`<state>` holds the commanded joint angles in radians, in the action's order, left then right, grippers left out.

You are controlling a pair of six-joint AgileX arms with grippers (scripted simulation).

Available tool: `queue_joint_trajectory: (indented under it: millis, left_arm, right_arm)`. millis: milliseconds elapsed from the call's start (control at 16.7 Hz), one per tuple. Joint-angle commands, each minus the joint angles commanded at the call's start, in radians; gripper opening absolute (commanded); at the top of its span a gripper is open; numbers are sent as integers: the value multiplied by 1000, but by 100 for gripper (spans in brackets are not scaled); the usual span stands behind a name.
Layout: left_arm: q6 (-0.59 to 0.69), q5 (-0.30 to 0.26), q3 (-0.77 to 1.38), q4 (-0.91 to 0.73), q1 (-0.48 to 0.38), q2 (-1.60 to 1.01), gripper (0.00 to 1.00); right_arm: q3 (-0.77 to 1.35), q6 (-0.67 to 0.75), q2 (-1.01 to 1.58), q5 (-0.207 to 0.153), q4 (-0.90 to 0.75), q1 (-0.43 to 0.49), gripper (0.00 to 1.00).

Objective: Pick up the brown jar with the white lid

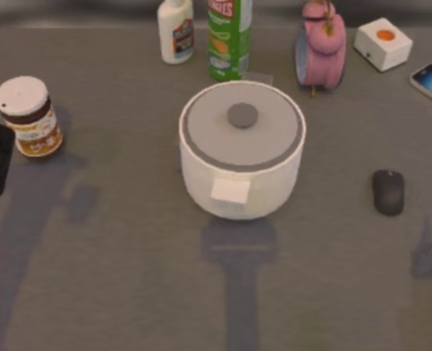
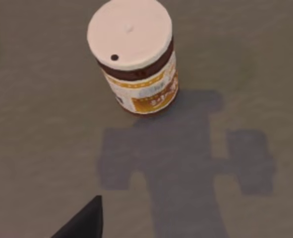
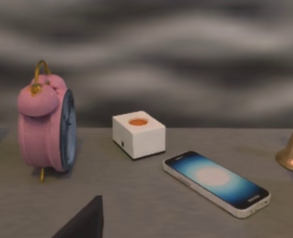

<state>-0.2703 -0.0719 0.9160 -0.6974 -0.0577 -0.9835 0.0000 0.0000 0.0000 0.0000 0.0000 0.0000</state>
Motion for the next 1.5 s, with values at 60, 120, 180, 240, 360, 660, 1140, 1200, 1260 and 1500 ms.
queue_joint_trajectory:
  millis: [60,120,180,240,360,660,1140,1200,1260,1500]
  left_arm:
    - [-23,-3,93,-65,-3,-99,100]
    - [-47,-5,187,-129,-5,-198,100]
    - [-70,-6,283,-193,-6,-298,100]
    - [-93,-6,379,-255,-7,-398,100]
    - [-139,-3,571,-374,-7,-595,100]
    - [-250,17,1026,-624,5,-1042,100]
    - [-373,60,1499,-827,36,-1471,100]
    - [-379,63,1520,-834,38,-1489,100]
    - [-382,65,1532,-838,39,-1499,100]
    - [-382,65,1532,-838,39,-1499,100]
  right_arm:
    - [0,0,0,0,0,0,100]
    - [0,0,0,0,0,0,100]
    - [0,0,0,0,0,0,100]
    - [0,0,0,0,0,0,100]
    - [0,0,0,0,0,0,100]
    - [0,0,0,0,0,0,100]
    - [0,0,0,0,0,0,100]
    - [0,0,0,0,0,0,100]
    - [0,0,0,0,0,0,100]
    - [0,0,0,0,0,0,100]
